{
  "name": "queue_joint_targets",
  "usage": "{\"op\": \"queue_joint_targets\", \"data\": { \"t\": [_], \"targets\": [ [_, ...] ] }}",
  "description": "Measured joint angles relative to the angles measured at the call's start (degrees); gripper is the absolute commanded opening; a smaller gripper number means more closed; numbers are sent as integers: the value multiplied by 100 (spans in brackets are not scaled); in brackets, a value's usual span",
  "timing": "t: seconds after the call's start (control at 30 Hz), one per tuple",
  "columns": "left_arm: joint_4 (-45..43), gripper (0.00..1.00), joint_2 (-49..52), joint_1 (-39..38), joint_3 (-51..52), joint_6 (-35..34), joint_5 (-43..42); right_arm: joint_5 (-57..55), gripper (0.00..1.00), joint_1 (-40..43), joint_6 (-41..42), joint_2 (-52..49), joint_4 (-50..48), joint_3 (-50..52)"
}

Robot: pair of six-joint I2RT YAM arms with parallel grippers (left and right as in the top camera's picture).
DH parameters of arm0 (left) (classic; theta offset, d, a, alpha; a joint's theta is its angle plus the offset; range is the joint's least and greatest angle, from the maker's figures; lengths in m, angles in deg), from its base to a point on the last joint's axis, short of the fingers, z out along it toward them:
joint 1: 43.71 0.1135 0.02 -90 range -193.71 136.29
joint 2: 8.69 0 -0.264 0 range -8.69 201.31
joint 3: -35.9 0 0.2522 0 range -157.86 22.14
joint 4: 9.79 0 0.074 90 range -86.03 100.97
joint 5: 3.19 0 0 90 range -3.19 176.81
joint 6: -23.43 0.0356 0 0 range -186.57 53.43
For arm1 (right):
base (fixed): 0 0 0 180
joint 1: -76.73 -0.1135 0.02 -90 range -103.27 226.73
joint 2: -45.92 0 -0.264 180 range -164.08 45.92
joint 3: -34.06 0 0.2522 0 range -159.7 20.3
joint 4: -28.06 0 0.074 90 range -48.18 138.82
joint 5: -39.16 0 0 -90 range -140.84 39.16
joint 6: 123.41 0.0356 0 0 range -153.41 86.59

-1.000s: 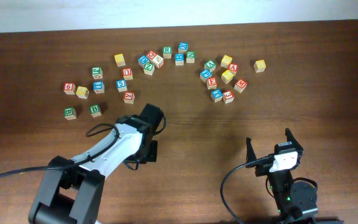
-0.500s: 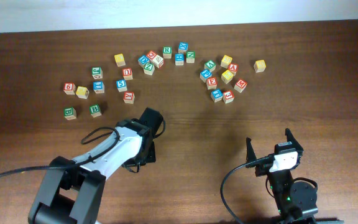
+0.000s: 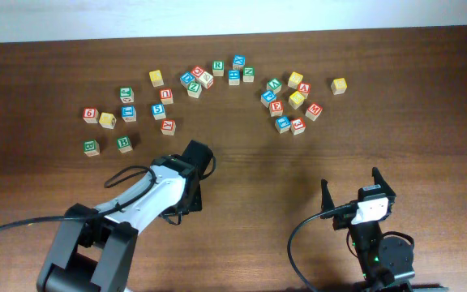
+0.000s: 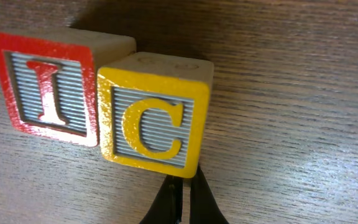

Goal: Spell out ICRA

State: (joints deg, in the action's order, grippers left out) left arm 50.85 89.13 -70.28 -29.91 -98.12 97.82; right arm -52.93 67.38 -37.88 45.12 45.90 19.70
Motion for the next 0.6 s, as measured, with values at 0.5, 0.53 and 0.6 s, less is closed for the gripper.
{"op": "queue_joint_targets", "data": {
  "t": [0.5, 0.53, 0.6],
  "targets": [
    [-31, 0, -20, 490, 0, 520, -446, 0, 98, 0, 0, 0, 2, 0],
    [-42, 0, -20, 490, 0, 522, -439, 0, 98, 0, 0, 0, 2, 0],
    [-109, 0, -20, 490, 0, 527, -404, 2, 98, 0, 0, 0, 2, 0]
  ]
}}
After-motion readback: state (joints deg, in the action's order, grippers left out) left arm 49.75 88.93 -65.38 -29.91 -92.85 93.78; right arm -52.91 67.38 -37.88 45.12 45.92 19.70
